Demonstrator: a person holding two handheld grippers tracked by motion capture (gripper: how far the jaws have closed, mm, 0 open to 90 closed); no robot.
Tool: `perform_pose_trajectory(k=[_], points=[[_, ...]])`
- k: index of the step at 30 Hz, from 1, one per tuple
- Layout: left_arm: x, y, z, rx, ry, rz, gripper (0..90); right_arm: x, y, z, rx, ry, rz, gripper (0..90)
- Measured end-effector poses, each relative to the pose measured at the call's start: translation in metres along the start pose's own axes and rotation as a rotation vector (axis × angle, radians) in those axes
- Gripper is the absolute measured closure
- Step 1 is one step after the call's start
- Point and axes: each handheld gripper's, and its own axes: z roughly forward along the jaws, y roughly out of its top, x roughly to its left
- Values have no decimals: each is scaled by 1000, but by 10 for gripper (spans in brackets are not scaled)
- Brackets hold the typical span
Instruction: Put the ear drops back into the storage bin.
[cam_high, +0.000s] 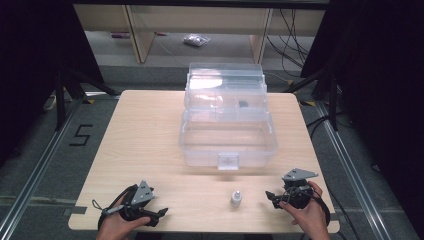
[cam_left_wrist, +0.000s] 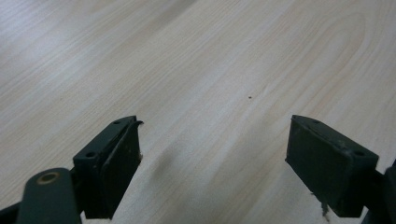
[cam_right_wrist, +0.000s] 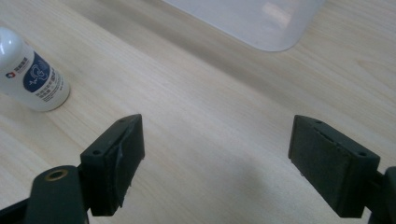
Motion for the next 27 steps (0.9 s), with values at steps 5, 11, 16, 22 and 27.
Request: perform_pose_trajectory(k=[5,11,16,22,27], points=[[0,0,0,-2,-1,-4,172,3,3,-2,30,23,-6,203],[0,0,0,-1,-2,-6,172,9,6,-5,43,52,-29,232],[-1,-1,1,-1,-4,-17,172,15,10,-8,66,68,-56,242],[1,0,1,0,-4,-9,172,20,12,-10,88,87,-78,247],[1,0,1,5,-5,-10,172,23,12,-9,86,93,-87,251]])
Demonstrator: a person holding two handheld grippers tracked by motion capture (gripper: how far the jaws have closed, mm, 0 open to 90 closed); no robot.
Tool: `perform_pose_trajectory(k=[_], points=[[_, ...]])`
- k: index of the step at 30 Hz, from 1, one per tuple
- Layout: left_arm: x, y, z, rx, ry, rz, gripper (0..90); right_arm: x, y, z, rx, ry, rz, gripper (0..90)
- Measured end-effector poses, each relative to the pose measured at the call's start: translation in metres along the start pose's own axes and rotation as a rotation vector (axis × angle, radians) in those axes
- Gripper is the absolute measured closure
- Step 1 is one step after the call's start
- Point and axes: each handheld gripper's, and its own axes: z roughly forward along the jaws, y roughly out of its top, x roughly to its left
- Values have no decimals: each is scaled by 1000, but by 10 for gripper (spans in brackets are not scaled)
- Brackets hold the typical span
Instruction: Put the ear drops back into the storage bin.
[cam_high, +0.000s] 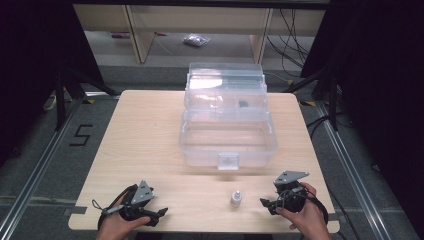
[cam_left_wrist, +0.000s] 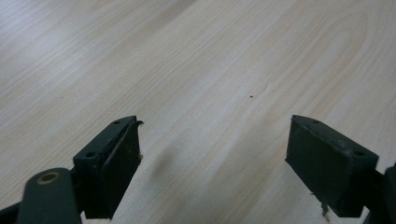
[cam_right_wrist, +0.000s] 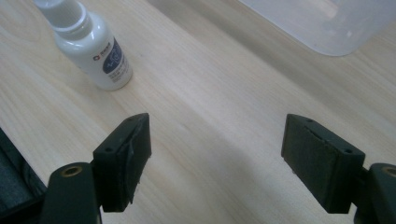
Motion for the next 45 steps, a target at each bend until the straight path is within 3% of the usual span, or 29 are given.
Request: perform_pose_trajectory(k=[4,8,9,12,16,19,23,26,28,31,42,45], points=[[0,0,0,2,3,3,172,1,2,-2,22,10,-33,252],[0,0,0,-5,1,1,172,6,4,-3,37,23,-23,253],[0,0,0,3,3,3,172,6,4,-2,34,18,-49,253],[0,0,0,4,3,6,172,9,5,-1,35,28,-43,253],[0,0,0,5,4,4,172,11,7,-1,52,29,-89,253],[1,0,0,4,3,6,172,14,8,-2,74,48,-89,254],[0,0,0,-2,3,2,172,18,11,-1,86,34,-95,254],[0,0,0,-3,3,0,172,20,13,0,91,62,-119,254],[0,0,0,-2,4,1,172,24,13,0,94,62,-104,255],[0,0,0,1,4,5,172,24,15,1,104,64,-140,256],[0,0,0,-2,3,1,172,33,22,4,135,81,-170,258],[0,0,0,-3,4,0,172,36,25,5,136,84,-205,258]])
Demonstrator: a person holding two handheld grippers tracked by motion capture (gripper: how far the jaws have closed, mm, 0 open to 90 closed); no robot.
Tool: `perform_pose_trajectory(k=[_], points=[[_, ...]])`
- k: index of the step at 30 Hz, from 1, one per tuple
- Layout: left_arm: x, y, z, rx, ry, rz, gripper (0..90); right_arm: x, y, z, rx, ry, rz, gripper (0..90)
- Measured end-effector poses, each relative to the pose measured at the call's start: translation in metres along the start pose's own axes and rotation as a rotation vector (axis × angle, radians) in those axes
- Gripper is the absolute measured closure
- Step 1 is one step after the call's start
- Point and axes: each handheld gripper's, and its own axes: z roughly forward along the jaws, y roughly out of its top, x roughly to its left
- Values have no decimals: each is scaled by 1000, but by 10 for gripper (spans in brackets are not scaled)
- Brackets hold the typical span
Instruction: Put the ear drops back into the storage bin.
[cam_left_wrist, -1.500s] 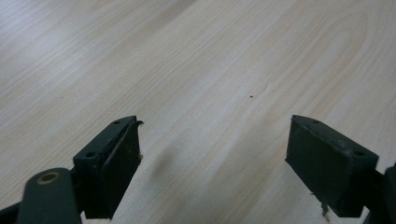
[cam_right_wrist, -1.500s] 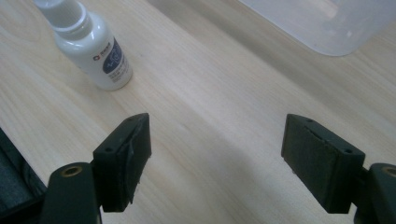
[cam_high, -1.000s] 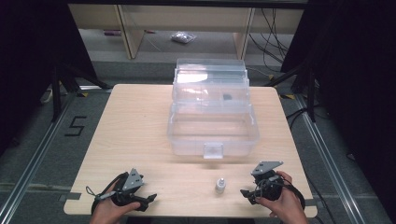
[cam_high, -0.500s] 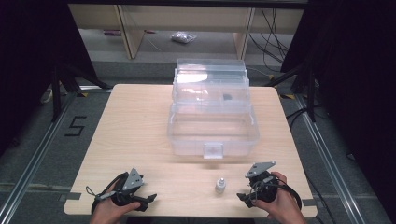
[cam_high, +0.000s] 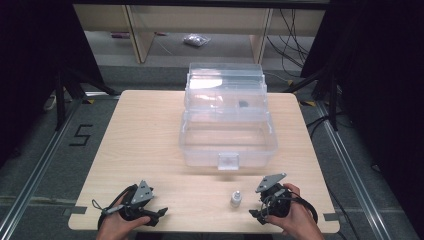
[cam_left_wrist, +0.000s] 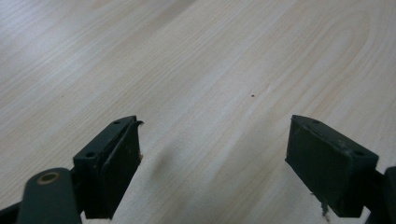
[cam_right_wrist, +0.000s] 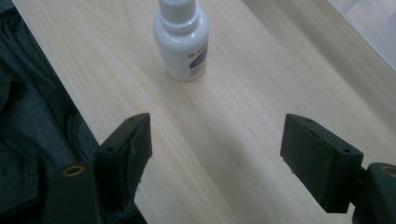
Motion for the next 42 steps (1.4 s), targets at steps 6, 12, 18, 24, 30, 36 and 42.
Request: perform_pose_trajectory(k=[6,12,18,24,30,36,42], points=[[0,0,0,0,1,-2,172,4,6,2,8,9,-22,258],[2,0,-1,24,-4,26,172,8,12,6,27,11,-54,258],[0,0,1,4,1,0,172,11,22,8,56,-6,-84,261],[1,0,0,2,2,-1,172,14,31,10,75,-19,-103,274],[1,0,0,3,1,0,172,17,39,12,90,-10,-134,289],[1,0,0,3,0,0,172,15,44,16,100,-1,-160,322],[1,0,0,6,1,4,172,15,50,20,108,18,-160,327]])
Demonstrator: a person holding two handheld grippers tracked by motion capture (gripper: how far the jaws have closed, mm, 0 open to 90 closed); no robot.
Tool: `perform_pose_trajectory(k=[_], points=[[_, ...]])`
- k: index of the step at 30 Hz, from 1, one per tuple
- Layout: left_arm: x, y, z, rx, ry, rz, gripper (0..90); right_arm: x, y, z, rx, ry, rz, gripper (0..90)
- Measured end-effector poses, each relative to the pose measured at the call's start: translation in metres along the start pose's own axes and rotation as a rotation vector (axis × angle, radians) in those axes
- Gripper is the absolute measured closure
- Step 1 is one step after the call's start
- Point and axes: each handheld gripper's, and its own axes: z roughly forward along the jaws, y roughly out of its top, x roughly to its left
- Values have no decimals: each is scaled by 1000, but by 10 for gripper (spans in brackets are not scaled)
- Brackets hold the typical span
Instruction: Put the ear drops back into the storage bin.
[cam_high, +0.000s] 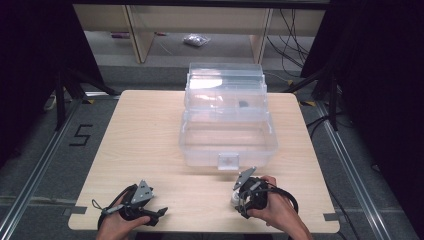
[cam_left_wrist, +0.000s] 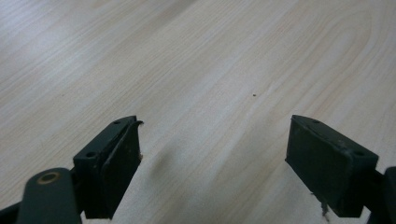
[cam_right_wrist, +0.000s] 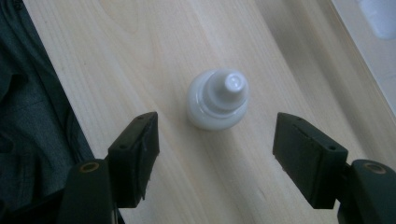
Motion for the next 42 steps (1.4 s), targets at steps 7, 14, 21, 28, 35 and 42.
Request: perform_pose_trajectory(k=[7,14,21,28,35,42], points=[[0,0,0,-3,-1,-3,172,0,6,2,8,23,-12,352],[0,0,0,-1,0,0,172,-1,13,4,28,29,-10,378],[0,0,0,-1,-1,0,172,-3,20,6,42,35,-32,420],[0,0,0,3,2,-4,172,-3,22,8,54,33,-39,455],[0,0,0,-1,-3,0,172,-4,24,14,81,42,-38,493],[0,0,0,-3,-3,-2,172,-4,26,18,106,40,-44,540]])
